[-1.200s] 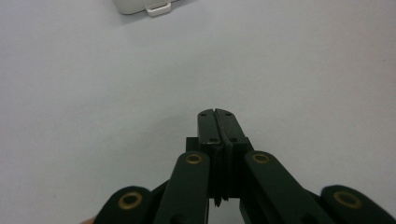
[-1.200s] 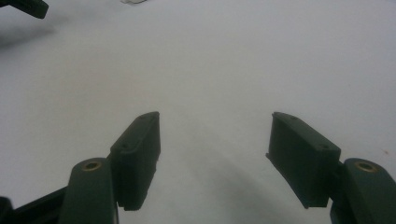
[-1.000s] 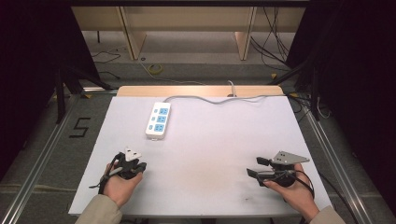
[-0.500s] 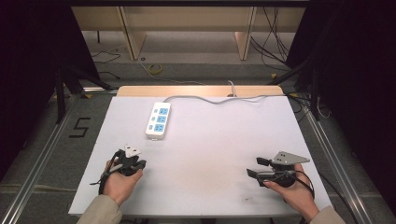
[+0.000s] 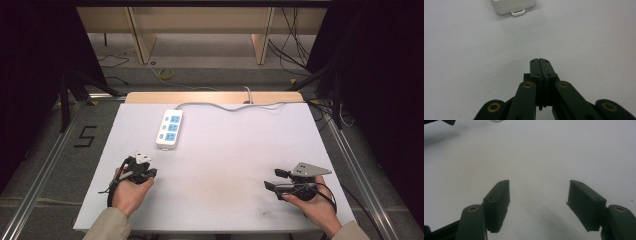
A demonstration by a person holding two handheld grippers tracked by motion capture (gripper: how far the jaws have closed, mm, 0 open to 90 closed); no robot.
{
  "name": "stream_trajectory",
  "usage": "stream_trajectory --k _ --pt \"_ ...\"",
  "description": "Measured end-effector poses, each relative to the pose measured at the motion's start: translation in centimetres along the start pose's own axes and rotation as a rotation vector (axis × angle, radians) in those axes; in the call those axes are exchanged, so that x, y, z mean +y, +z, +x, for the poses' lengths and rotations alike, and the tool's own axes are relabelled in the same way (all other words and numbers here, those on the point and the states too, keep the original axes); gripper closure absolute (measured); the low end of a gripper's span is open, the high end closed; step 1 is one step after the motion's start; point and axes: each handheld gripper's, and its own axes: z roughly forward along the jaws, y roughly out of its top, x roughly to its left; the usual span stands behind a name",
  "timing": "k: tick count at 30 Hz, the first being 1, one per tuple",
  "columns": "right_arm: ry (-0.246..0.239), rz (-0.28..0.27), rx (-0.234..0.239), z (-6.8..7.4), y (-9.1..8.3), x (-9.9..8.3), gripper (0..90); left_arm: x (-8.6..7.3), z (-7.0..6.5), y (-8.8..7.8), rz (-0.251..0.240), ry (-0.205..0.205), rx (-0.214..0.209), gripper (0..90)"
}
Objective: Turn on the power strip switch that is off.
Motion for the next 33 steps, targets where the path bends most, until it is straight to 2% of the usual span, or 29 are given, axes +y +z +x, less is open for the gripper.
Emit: stream_trajectory --k 16,33 --pt "0.003 -0.002 0.006 0.1 0.0 0.0 34.9 1.0 0.6 0.6 0.014 -0.028 0.000 89.8" --pt "-0.001 0.003 0.004 0.1 0.0 0.0 34.6 2.3 1.0 1.0 0.019 -0.030 0.013 89.8"
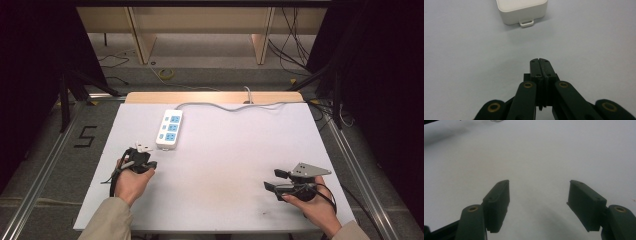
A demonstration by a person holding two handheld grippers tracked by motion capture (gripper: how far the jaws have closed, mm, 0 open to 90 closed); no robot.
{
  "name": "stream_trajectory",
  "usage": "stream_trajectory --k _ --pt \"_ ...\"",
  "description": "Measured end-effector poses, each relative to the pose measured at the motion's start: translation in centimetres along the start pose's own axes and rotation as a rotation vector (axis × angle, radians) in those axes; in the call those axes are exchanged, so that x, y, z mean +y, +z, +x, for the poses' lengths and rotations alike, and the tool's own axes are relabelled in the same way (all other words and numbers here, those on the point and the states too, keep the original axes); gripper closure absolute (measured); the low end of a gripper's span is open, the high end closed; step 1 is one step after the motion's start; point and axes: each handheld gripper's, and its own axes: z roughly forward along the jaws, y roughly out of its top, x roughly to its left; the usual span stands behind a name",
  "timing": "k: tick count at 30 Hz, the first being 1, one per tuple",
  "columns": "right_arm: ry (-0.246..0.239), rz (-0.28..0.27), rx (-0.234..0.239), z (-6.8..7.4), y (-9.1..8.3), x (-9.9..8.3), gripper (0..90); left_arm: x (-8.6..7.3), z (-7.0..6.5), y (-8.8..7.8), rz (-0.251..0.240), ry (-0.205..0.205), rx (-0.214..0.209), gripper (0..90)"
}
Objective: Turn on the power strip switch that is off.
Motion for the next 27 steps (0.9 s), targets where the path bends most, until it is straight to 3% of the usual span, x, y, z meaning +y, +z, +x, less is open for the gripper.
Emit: stream_trajectory --k 27 --pt "-0.016 0.007 -0.004 0.0 0.1 0.0 33.8 1.4 0.9 0.7 0.004 0.005 0.012 89.8"
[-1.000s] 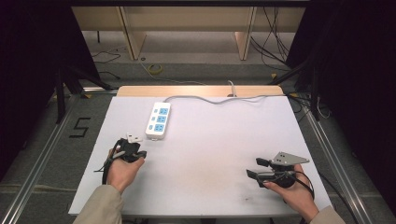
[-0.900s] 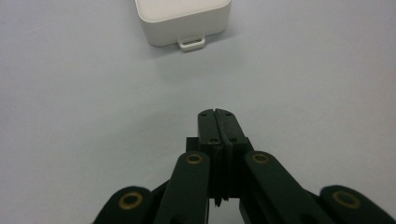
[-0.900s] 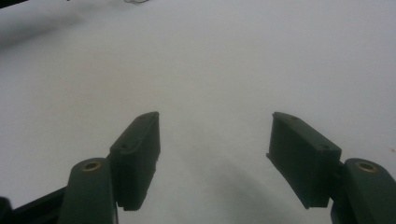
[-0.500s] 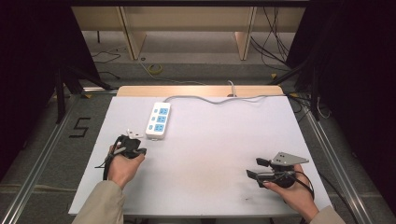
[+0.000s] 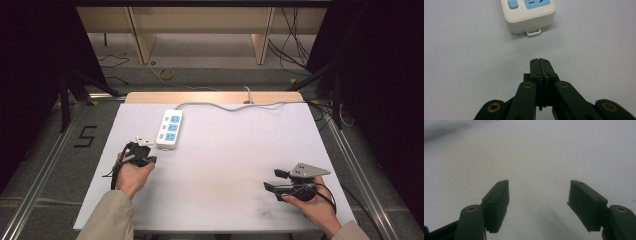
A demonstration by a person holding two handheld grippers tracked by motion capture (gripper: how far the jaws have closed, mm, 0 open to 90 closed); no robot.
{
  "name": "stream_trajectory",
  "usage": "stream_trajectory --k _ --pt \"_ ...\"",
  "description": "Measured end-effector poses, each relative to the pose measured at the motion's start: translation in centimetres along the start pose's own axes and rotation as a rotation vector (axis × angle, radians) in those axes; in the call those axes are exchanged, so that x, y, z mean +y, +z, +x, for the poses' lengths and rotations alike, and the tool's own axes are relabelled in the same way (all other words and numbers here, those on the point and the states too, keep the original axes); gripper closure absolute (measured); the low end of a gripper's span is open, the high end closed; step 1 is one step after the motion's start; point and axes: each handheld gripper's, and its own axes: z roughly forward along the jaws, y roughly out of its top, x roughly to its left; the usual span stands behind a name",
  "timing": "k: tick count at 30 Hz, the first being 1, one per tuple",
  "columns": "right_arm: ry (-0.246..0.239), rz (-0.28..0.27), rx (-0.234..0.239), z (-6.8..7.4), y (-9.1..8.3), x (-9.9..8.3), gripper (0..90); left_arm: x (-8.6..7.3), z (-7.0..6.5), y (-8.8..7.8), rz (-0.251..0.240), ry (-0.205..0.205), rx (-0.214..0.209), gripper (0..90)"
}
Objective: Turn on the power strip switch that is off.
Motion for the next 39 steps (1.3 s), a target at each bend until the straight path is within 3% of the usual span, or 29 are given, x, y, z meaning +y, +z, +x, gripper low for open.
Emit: stream_trajectory --k 8,39 --pt "-0.002 0.003 0.000 0.0 0.0 0.0 33.8 0.4 0.4 0.1 -0.009 -0.014 0.004 89.8" --pt "-0.004 0.007 0.000 0.0 0.0 0.0 33.7 2.4 0.8 1.3 0.021 0.002 0.010 89.8"
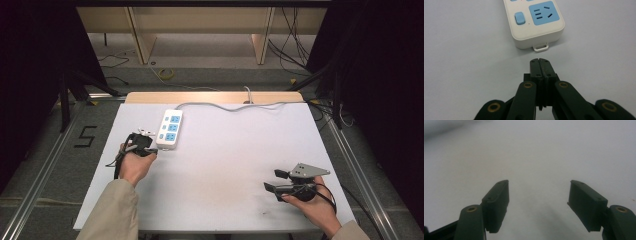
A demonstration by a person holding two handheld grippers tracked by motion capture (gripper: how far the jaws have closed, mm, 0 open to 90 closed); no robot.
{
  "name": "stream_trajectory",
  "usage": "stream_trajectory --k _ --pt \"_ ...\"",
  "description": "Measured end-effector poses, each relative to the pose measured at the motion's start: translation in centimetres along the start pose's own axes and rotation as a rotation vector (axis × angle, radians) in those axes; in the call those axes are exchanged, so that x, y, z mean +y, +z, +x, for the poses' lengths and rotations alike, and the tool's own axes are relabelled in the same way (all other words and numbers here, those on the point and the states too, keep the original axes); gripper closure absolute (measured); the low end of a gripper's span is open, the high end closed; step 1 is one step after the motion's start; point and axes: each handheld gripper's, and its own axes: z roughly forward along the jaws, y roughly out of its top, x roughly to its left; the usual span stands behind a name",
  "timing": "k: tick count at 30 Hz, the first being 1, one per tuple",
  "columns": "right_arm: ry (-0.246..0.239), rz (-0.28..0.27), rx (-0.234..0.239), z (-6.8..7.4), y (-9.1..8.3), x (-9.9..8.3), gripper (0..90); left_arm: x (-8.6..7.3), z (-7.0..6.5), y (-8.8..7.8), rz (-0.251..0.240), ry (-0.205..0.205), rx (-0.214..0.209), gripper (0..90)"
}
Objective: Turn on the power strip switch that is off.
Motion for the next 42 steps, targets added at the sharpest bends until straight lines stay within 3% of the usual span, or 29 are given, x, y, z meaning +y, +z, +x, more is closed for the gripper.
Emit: stream_trajectory --k 42 --pt "-0.004 0.004 -0.002 -0.1 0.0 0.0 33.6 2.9 1.2 0.5 0.030 -0.006 0.005 89.8"
